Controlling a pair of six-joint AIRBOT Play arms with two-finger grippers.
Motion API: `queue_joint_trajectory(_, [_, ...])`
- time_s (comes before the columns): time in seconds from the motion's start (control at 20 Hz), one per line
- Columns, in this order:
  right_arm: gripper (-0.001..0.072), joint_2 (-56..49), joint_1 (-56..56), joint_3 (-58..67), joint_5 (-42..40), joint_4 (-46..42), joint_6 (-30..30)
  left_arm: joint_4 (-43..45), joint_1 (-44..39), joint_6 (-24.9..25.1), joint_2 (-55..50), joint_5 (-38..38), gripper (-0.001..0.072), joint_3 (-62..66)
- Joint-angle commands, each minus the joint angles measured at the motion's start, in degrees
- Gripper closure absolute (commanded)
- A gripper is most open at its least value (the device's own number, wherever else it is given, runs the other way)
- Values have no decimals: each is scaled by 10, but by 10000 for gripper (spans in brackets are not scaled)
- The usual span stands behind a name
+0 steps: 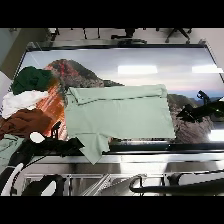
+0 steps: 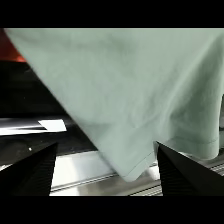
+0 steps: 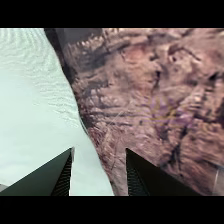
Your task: Fold the shirts.
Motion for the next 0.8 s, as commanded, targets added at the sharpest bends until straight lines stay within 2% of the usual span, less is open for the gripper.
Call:
queue_joint_trajectory(0.0, [325,0,3,-1,-1,2,-1,-82,-1,68,-64,55,179,-15])
queue_joint_trajectory(0.05, [324,0,3,-1,-1,2,-1,-84,-1,70,-83,55,237,-12])
queue_joint_trajectory(0.25, [324,0,3,-2,18,2,0,-110,-1,107,-140,13,250,43])
queue_joint_trajectory(0.3, [323,0,3,-5,29,1,0,-110,-1,110,-148,-2,541,64])
queue_joint_trajectory(0.35, [322,0,3,-12,38,0,0,-109,-1,123,-153,-19,693,85])
queue_joint_trajectory(0.5, [323,0,4,-57,39,2,0,-108,-1,123,-156,-63,693,132])
queue_joint_trajectory(0.75, [325,0,4,-157,23,2,-12,-104,-1,123,-125,-70,693,151])
